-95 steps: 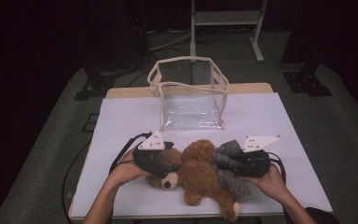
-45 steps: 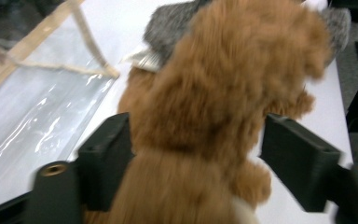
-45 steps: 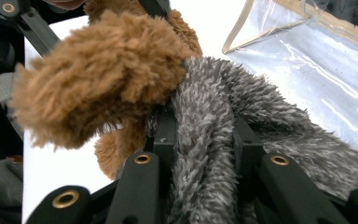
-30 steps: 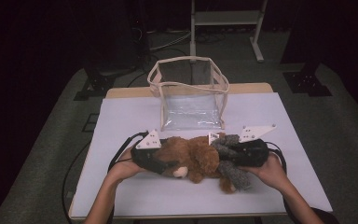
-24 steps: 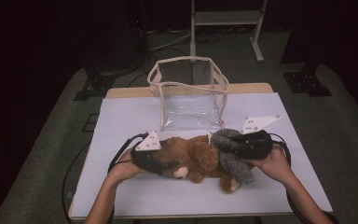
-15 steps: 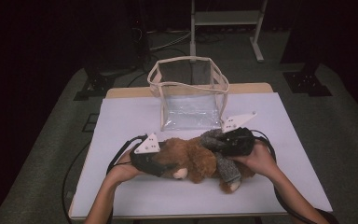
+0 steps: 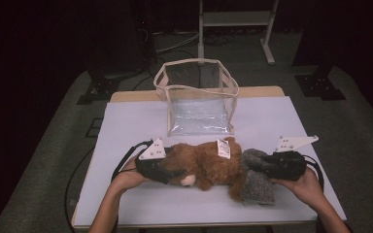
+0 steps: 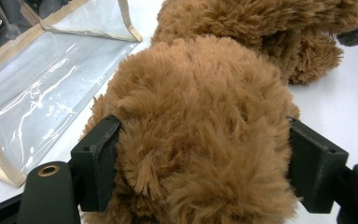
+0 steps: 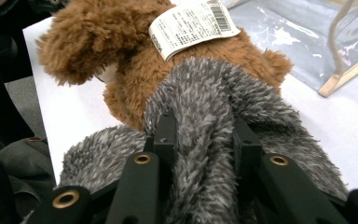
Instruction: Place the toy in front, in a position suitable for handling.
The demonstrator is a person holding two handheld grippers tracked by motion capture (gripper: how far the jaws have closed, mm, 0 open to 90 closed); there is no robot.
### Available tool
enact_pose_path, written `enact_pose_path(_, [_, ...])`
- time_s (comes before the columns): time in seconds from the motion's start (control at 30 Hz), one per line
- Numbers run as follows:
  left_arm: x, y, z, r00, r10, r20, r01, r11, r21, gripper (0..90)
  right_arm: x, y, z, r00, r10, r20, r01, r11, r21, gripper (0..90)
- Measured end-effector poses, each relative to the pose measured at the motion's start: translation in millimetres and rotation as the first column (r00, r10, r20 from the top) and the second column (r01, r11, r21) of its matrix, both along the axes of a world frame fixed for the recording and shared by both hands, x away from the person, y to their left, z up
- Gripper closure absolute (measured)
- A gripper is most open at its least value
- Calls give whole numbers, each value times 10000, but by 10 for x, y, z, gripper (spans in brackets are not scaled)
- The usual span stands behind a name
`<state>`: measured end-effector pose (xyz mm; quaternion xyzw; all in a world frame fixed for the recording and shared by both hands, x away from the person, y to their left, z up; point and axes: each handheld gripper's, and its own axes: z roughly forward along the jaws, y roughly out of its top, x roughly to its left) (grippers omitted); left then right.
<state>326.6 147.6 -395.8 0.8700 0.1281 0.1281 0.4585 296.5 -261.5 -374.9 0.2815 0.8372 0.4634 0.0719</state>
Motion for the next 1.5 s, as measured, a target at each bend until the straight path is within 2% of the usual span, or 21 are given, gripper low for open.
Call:
enact_pose_path(0.17, [8, 7, -7, 10000, 4, -23, -4, 10000, -47, 229, 169, 253, 117, 9976, 528, 450, -520, 9985, -188, 687])
enact_pose_path(0.33, [12, 34, -19, 10000, 38, -76, -39, 10000, -90, 228, 259, 404, 99, 9956, 818, 456, -811, 9966, -156, 687])
enact_pose_path(0.57, [12, 14, -32, 10000, -39, -10, 39, 9998, -194, 231, 153, 121, 68, 9991, 400, 145, -396, 9988, -274, 688])
enact_pose_path(0.63, [3, -5, -31, 10000, -57, 32, 57, 9999, -123, 239, 135, -10, 194, 9995, 285, 126, -283, 9995, -173, 688])
enact_pose_path(0.73, [1, -21, -31, 10000, -39, 90, 40, 10000, -87, 240, 145, -14, 331, 9987, 398, 325, -394, 9991, -151, 688])
enact_pose_path(0.83, [-1, -43, -26, 9999, -48, 142, 48, 10000, -55, 240, 241, 190, 620, 9917, 986, 822, -983, 9951, -75, 688])
enact_pose_path(0.87, [-4, -50, -25, 9998, -57, 177, 58, 10000, -65, 240, 241, 190, 620, 9917, 986, 822, -983, 9951, -75, 688])
enact_pose_path(0.93, [-9, -55, -19, 9996, -135, 249, 134, 9999, 49, 240, 311, 391, 732, 9847, 1443, 973, -1426, 9895, -244, 688])
enact_pose_path(0.97, [-17, -60, -17, 9995, -152, 259, 150, 9999, 63, 241, 405, 655, 817, 9752, 1999, 949, -1963, 9795, -454, 688])
enact_pose_path(1.03, [-24, -65, -14, 9993, -209, 308, 205, 9997, 106, 241, 441, 749, 831, 9712, 2202, 909, -2162, 9750, -517, 688])
enact_pose_path(1.07, [-27, -67, -13, 9992, -219, 336, 214, 9997, 141, 240, 539, 995, 829, 9591, 2723, 769, -2663, 9606, -800, 688])
enact_pose_path(1.1, [-33, -67, -15, 9990, -237, 369, 233, 9996, 127, 240, 580, 1108, 807, 9539, 2931, 639, -2864, 9531, -976, 687])
enact_pose_path(1.13, [-33, -67, -15, 9990, -237, 369, 233, 9996, 127, 240, 580, 1108, 807, 9539, 2931, 639, -2864, 9531, -976, 687])
enact_pose_path(1.23, [-38, -58, -21, 9989, -244, 409, 240, 9997, 108, 240, 660, 1392, 634, 9387, 3437, 256, -3343, 9262, -1745, 687])
enact_pose_path(1.27, [-37, -54, -22, 9988, -254, 417, 249, 9996, 103, 240, 667, 1424, 580, 9372, 3486, 112, -3411, 9227, -1796, 688])
enact_pose_path(1.3, [-32, -47, -21, 9988, -261, 417, 257, 9996, 115, 239, 661, 1456, 423, 9357, 3521, -215, -3487, 9139, -2077, 688])
enact_pose_path(1.37, [-30, -44, -18, 9987, -305, 411, 300, 9995, 107, 238, 646, 1442, 346, 9345, 3542, -353, -3534, 9114, -2108, 691])
enact_pose_path(1.4, [-31, -38, -12, 9984, -367, 427, 361, 9992, 153, 229, 630, 1397, 267, 9340, 3551, -392, -3560, 9162, -1839, 693])
enact_pose_path(1.43, [-32, -33, -5, 9982, -401, 434, 394, 9991, 169, 204, 604, 1316, 216, 9384, 3423, -476, -3456, 9283, -1372, 698])
enact_pose_path(1.47, [-36, -25, 6, 9986, -384, 364, 378, 9991, 181, 204, 604, 1316, 216, 9384, 3423, -476, -3456, 9283, -1372, 698])
enact_pose_path(1.5, [-36, -15, 23, 9989, -351, 308, 347, 9993, 136, 192, 583, 1281, 201, 9432, 3281, -527, -3321, 9358, -1183, 699])
